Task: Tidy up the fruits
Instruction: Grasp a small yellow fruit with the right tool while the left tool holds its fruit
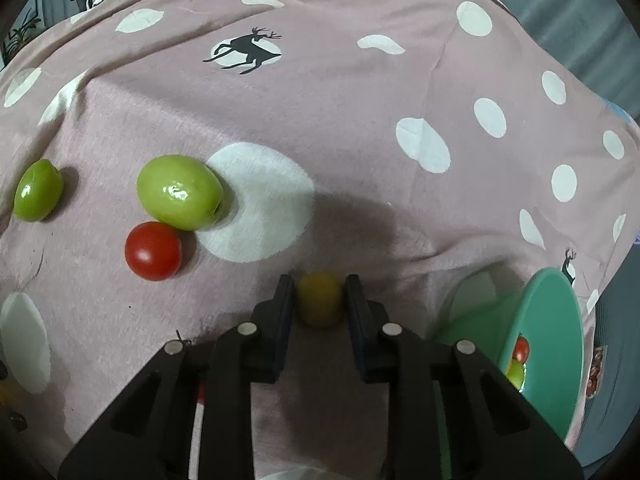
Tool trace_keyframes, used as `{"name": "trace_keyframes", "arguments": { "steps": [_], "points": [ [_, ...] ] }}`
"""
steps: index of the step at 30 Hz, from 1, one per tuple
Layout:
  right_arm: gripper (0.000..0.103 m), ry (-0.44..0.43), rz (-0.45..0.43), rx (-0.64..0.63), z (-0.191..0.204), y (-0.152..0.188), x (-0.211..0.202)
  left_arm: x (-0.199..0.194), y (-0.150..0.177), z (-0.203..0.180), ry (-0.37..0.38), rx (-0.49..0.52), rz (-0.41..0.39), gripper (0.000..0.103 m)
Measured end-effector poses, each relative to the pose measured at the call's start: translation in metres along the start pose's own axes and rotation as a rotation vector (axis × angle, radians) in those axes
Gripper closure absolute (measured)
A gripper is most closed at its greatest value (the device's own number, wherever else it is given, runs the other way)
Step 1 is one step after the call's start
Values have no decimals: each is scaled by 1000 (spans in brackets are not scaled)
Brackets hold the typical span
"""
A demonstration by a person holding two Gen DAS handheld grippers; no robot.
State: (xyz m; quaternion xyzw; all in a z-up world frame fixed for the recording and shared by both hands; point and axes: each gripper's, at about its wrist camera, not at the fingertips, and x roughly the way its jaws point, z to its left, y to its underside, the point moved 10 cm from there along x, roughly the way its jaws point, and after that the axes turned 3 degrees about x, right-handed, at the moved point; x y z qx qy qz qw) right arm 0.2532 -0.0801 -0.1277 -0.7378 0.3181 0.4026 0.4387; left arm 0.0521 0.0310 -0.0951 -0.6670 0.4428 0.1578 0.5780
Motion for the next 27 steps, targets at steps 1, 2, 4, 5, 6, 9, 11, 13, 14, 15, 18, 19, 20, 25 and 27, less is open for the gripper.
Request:
{"name": "trace_keyframes", "arguments": {
  "steps": [1, 2, 4, 5, 6, 9, 11, 13, 14, 15, 18, 19, 20, 25, 27],
  "points": [
    [77, -8, -3, 1, 0, 0, -1, 0, 0, 0, 0, 0, 0, 76],
    [77, -33, -10, 15, 2, 1, -3, 0, 0, 0, -1, 0, -1, 76],
    [77, -113, -34, 59, 7, 1, -13, 0, 0, 0, 0, -1, 0, 76],
    [77, -139, -41, 72, 9, 2, -18, 0, 0, 0, 0, -1, 1, 76],
    [77, -176, -59, 77, 13, 3, -25, 0, 0, 0, -2, -1, 2, 76],
    [77, -250, -94, 70, 28, 12, -46, 1, 0, -1, -5, 0, 7, 76],
    [77, -281, -116, 74, 32, 19, -56, 1, -1, -2, -6, -1, 8, 76],
    [77, -319, -139, 79, 39, 28, -69, 1, -2, -2, -12, -3, 8, 76],
    [77, -334, -144, 81, 42, 29, -74, 1, -2, -2, -16, -5, 8, 76],
    [77, -350, -156, 82, 44, 34, -80, 1, -2, -2, -20, -7, 9, 76],
    [77, -397, -180, 92, 48, 43, -95, 2, -3, -3, -33, -12, 12, 76],
    [77, -416, -189, 98, 49, 47, -100, 2, -3, -4, -36, -11, 14, 76],
    [77, -433, -198, 102, 49, 49, -104, 2, -4, -6, -41, -8, 15, 76],
    [77, -504, -220, 116, 52, 64, -123, 0, -9, -15, -57, 13, 13, 76],
    [77, -514, -226, 121, 50, 70, -128, -1, -11, -20, -62, 22, 11, 76]
  ]
}}
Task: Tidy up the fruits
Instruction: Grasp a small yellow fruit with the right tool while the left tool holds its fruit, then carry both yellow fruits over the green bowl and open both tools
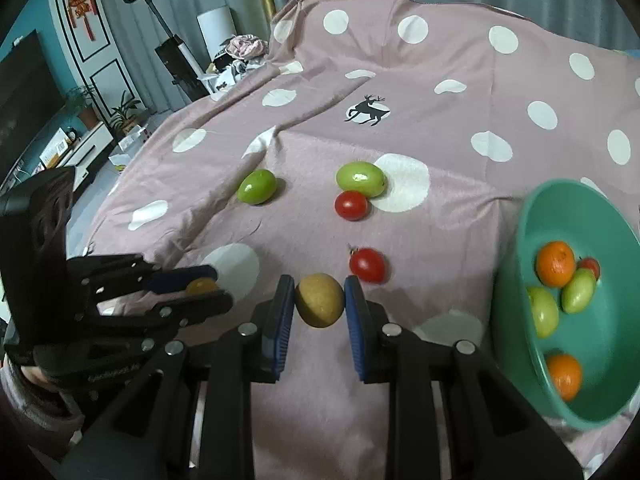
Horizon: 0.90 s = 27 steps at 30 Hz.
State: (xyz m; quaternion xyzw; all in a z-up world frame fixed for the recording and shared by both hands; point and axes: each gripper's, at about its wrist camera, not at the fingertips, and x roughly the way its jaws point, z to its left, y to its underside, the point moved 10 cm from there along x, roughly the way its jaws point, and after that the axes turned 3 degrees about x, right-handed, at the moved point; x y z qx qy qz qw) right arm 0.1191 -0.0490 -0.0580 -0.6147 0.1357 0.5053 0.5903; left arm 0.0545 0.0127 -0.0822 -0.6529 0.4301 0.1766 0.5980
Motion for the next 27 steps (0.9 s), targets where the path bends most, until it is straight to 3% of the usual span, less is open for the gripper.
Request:
{"name": "trace_keyframes", "arguments": {
  "steps": [12, 27],
  "points": [
    [77, -38, -62, 72, -17, 12, -34, -5, -18, -30, -14, 60, -21, 76],
    [77, 16, -216, 218, -83, 13, -90, -8, -55, -63, 33, 86, -76, 76]
  ]
}}
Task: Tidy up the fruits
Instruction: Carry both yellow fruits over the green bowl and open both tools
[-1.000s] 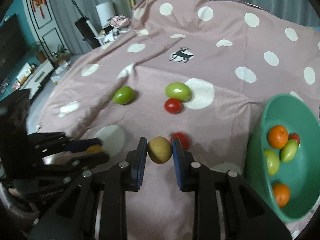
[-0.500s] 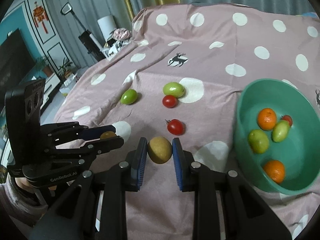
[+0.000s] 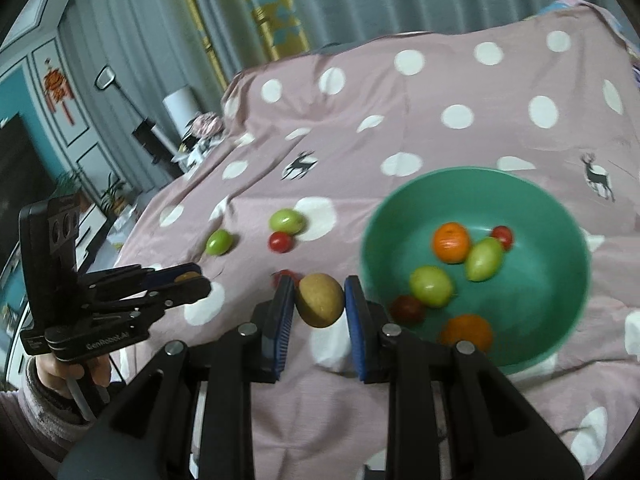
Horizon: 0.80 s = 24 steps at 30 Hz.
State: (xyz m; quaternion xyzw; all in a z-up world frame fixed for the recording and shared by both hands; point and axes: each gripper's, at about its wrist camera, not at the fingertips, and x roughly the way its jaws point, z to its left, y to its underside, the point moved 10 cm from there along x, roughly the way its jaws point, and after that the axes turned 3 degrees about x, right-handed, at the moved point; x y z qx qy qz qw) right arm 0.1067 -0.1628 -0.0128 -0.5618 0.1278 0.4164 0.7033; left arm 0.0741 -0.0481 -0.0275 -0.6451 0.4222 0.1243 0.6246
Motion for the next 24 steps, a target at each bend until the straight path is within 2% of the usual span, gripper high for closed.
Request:
{"name": "trace_keyframes", "arguments": {
  "steps": [13, 18, 24],
  "points": [
    [77, 86, -94, 127, -69, -2, -30, 31, -43, -66, 104, 111, -10, 76],
    [77, 98, -103, 158, -86, 2, -35, 49, -54, -93, 144, 163, 3, 76],
    [77, 110, -108, 176, -100, 4, -33, 70, -60, -117, 155, 226, 24, 76]
  ]
}}
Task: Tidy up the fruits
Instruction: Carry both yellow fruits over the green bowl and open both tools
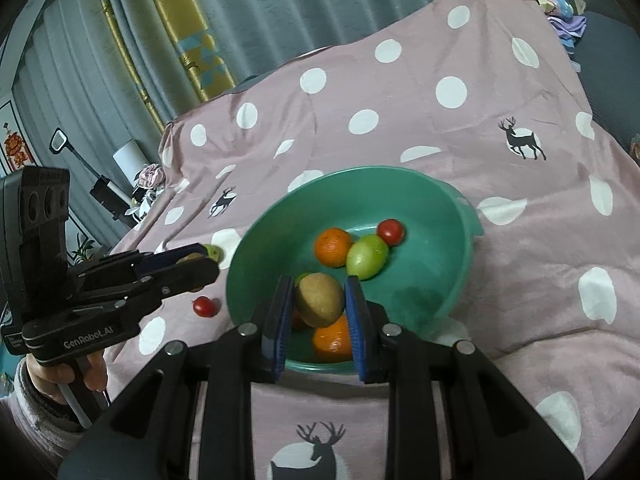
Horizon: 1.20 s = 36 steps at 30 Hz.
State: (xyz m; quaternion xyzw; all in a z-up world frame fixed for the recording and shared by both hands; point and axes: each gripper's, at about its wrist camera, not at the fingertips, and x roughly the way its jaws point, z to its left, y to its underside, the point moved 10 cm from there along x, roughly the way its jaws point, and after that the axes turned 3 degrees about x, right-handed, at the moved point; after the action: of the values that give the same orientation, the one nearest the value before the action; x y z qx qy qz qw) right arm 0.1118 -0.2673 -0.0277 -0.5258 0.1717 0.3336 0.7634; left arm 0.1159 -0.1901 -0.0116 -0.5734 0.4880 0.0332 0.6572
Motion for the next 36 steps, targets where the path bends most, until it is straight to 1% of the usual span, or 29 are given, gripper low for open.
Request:
{"name": "trace_keyframes", "arguments": {
  "steps": [8, 15, 28, 36],
  "points": [
    [77, 3, -8, 18, -13, -3, 3, 27, 0, -7, -5, 25, 43, 76],
    [77, 8, 0, 29, -19, -2, 8, 42, 1, -13, -9, 52, 76, 76],
    [77, 6, 8, 13, -16, -5, 15, 53, 0, -15, -9, 69, 105, 76],
    [75, 10, 13, 23, -18, -4, 16, 57, 1, -15, -16, 58, 111, 76]
  ]
}}
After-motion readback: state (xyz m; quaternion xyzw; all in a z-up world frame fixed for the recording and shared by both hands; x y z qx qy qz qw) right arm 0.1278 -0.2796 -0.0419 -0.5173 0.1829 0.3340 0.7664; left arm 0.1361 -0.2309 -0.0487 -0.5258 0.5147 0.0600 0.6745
